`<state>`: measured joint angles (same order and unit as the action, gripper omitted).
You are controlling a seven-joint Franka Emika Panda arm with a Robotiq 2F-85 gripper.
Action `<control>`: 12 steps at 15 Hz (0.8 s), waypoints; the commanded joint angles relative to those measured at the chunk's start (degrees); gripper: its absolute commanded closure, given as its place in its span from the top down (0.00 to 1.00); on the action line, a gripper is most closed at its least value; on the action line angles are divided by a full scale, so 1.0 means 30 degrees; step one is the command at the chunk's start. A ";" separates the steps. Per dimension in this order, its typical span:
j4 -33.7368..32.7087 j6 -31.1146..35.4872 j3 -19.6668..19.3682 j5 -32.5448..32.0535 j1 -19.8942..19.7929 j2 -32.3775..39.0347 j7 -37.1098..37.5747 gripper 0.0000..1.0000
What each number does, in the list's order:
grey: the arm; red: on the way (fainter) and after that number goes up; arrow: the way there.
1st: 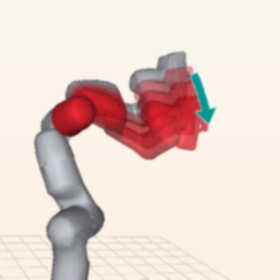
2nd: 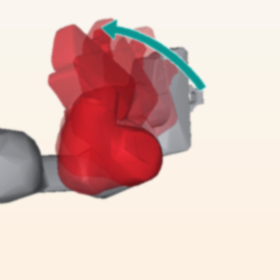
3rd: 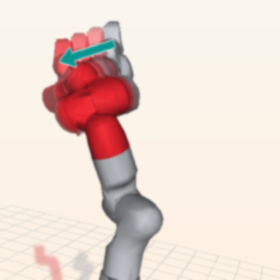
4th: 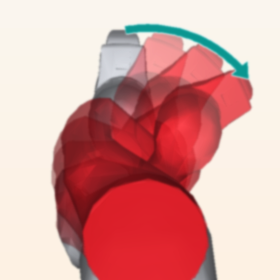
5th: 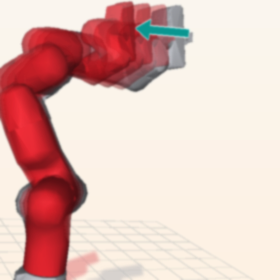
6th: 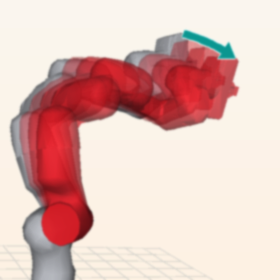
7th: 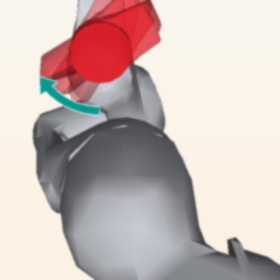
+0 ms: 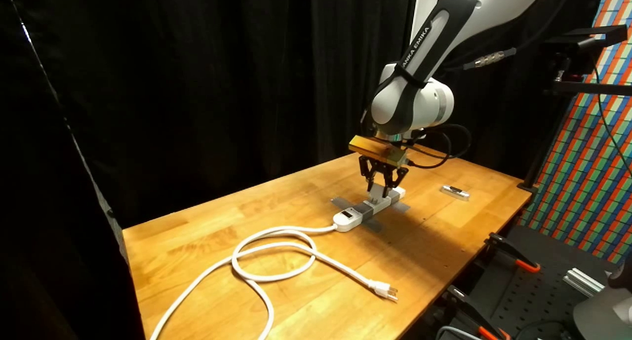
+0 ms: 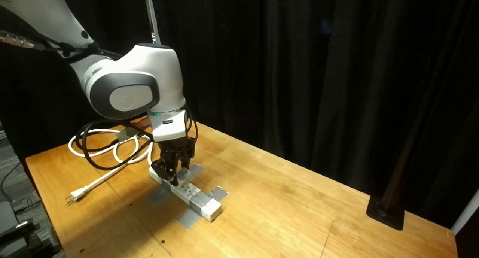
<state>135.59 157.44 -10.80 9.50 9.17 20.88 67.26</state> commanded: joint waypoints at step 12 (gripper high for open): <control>-0.0272 0.1090 0.0146 -0.0900 -0.0026 0.0457 0.0603 0.23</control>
<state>135.61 157.68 -10.71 8.02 9.18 20.88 67.42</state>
